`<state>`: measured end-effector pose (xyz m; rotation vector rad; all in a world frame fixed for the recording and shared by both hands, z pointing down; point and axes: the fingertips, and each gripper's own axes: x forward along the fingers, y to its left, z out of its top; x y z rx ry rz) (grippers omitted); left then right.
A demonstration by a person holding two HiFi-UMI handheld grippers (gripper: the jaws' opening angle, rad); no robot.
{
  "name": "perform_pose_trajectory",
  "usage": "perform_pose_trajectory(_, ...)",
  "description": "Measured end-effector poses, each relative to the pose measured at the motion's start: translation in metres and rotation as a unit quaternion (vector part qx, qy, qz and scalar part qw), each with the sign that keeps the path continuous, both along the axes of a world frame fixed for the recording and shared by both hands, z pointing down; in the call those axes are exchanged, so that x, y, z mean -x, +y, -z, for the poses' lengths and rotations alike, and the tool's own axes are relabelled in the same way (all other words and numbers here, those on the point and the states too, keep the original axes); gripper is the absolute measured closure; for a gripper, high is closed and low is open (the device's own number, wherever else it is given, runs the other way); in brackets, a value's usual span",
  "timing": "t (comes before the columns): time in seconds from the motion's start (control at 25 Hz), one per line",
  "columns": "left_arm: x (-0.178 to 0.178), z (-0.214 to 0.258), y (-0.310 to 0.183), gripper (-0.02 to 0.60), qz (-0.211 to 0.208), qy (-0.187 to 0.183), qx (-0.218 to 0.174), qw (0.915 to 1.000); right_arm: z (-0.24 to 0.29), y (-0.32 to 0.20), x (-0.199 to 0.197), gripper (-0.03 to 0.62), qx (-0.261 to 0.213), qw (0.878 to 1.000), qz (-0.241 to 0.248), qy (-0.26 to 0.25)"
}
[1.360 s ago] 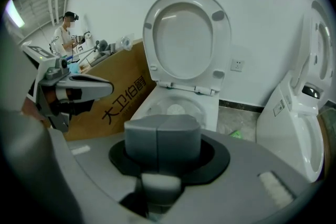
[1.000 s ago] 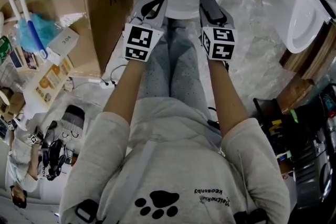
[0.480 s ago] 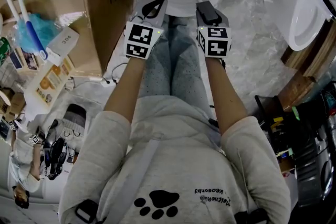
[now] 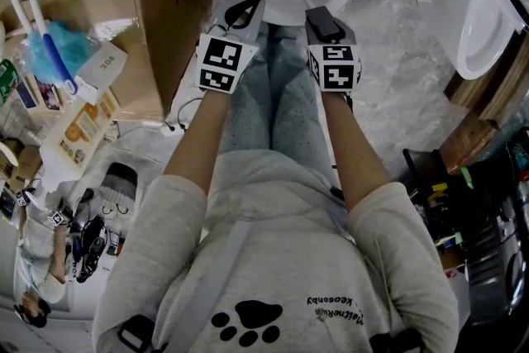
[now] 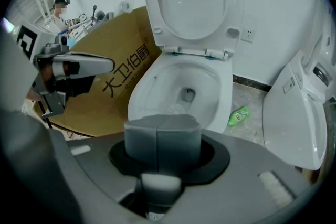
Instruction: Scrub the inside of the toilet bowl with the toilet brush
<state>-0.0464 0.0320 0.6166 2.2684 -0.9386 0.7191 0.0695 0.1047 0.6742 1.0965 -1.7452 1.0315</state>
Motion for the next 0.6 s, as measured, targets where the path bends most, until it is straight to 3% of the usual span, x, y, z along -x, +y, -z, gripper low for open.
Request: perform_pose_trajectory(0.6,0.003,-0.005,0.003,0.583,-0.002,0.000,0.010,0.9999,0.000,-0.003,0.029,0.445,-0.008,1.000,0.015,-0.010)
